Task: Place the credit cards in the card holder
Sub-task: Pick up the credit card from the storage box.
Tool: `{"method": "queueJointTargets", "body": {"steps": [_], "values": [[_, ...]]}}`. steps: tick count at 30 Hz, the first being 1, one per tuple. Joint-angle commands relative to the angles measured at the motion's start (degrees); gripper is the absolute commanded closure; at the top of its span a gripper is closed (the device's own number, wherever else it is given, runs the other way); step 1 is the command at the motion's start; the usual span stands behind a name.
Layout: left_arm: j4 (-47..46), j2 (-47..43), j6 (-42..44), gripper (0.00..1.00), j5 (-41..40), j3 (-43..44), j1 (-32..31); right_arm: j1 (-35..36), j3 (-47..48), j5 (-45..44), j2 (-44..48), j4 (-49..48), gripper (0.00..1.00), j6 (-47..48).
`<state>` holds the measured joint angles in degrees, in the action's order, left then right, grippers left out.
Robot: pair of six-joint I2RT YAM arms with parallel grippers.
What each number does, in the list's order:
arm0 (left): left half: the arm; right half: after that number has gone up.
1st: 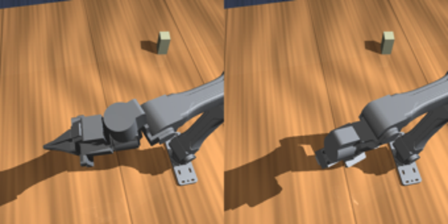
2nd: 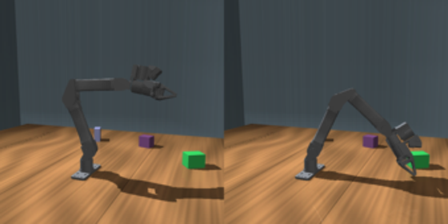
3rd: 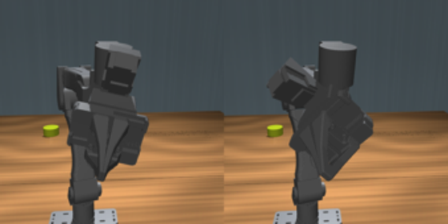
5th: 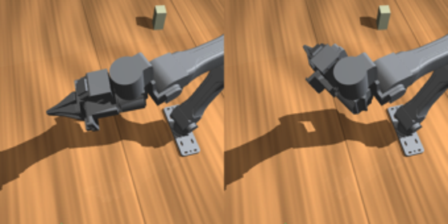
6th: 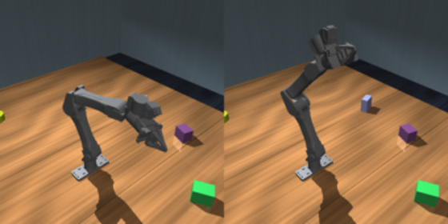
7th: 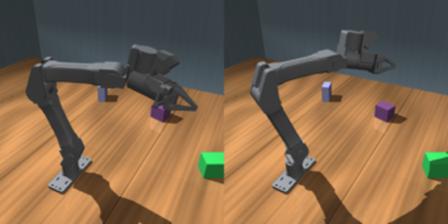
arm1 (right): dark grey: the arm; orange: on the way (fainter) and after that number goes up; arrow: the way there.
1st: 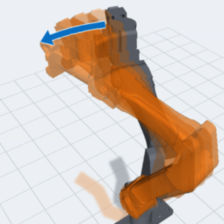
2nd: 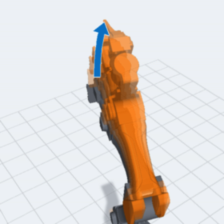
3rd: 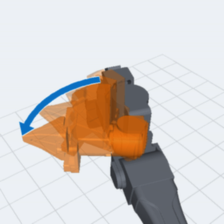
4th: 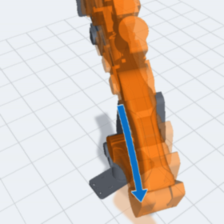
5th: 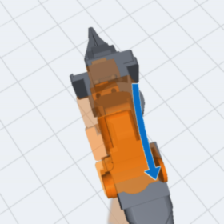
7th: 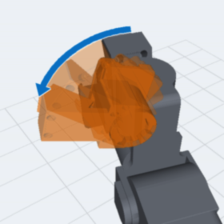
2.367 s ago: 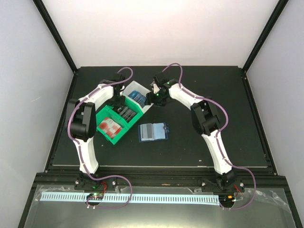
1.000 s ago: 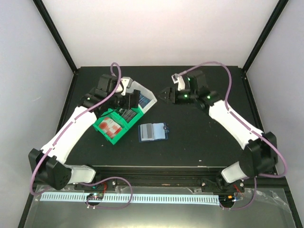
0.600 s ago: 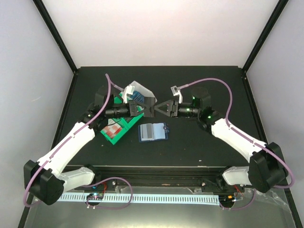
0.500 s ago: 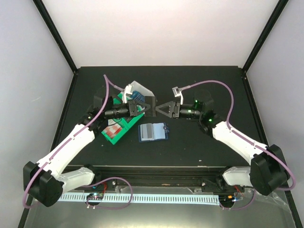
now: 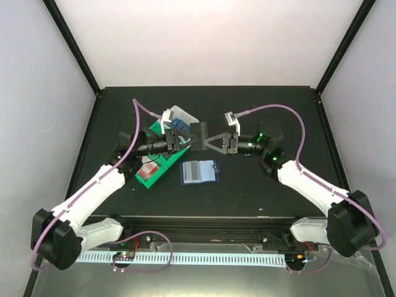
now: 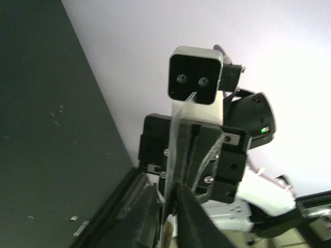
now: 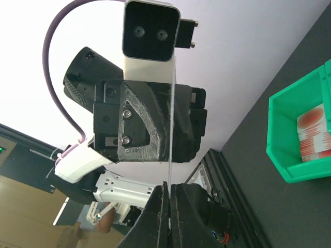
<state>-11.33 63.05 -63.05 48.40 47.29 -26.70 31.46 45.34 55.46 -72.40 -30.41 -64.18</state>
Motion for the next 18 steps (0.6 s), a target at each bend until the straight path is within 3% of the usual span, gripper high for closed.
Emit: {"method": "queueJointTargets", "body": {"steps": [1, 4, 6, 11, 18], "values": [[5.18, -1.3, 4.79, 0.82, -1.34, -0.26, -0.4, 0.18, 1.26, -0.45, 1.43, 3.37, 0.99, 4.1], [18.57, -2.38, 13.91, 0.49, -9.46, 0.71, -0.38, 0.18, 1.39, -4.22, 2.34, 14.0, 0.99, 11.85], [25.44, -2.93, 18.66, 0.37, -16.88, 0.22, -0.38, 0.18, 1.1, -7.7, 2.56, 21.87, 0.99, 17.36], [27.66, -1.65, 22.59, 0.33, -24.15, -5.06, -0.89, 0.18, -2.27, -16.46, -0.56, 33.04, 0.99, 24.85], [25.3, 8.34, 24.57, 0.4, -30.71, -6.69, -6.23, 0.18, -7.45, -19.21, -9.56, 27.22, 0.99, 24.72]]}}
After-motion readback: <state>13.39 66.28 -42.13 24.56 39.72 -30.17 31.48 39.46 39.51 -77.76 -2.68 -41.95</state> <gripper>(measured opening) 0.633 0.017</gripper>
